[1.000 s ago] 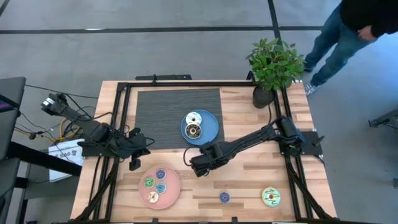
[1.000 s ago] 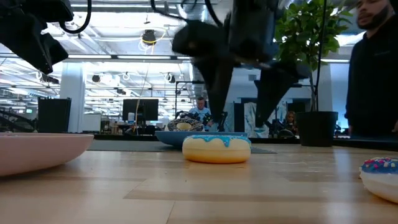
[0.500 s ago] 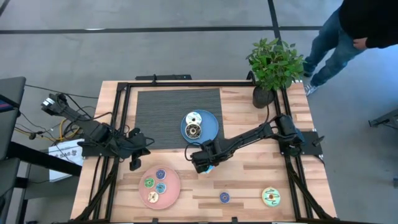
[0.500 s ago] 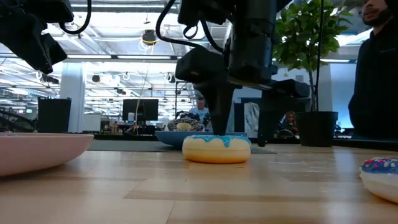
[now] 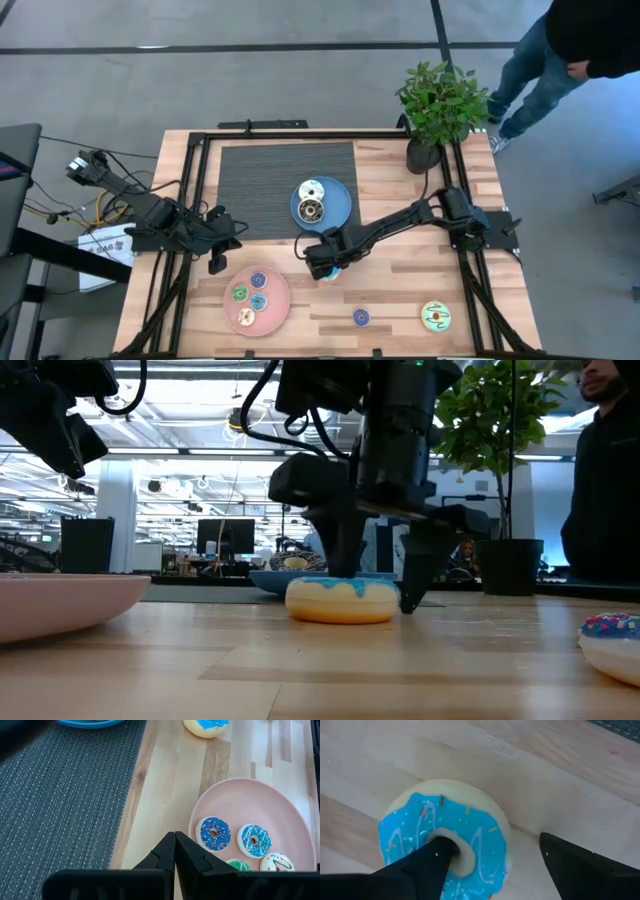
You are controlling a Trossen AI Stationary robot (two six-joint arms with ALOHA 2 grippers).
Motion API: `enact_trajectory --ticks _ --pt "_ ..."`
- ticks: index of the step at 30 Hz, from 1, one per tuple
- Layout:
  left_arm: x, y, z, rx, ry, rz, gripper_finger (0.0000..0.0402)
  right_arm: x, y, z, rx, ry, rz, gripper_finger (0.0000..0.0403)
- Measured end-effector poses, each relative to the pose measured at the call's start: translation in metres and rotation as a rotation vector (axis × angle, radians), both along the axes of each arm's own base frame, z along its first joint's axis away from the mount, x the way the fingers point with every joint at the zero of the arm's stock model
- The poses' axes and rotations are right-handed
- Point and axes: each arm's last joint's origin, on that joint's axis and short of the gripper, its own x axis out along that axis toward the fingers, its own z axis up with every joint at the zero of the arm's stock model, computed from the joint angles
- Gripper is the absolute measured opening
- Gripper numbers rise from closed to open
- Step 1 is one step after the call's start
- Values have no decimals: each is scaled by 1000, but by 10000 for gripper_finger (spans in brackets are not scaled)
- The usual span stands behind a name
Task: Pick & Place donuts
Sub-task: Put the large blue donut on the blue plate
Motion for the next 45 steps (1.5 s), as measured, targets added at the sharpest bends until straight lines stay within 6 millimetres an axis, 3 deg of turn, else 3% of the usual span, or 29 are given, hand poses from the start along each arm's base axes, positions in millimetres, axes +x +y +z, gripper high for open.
enact_trajectory --ticks 23,31,37,45 --pt "0 0 0 0 -1 0 0 1 0 2 -4 -18 27 181" --pt "0 0 0 -1 -1 0 0 8 0 28 -48 -31 142 164" --pt "0 0 0 -7 -1 7 0 17 -22 70 -158 -9 225 162" --pt "0 1 0 11 -10 24 0 31 -78 106 -246 -63 311 159"
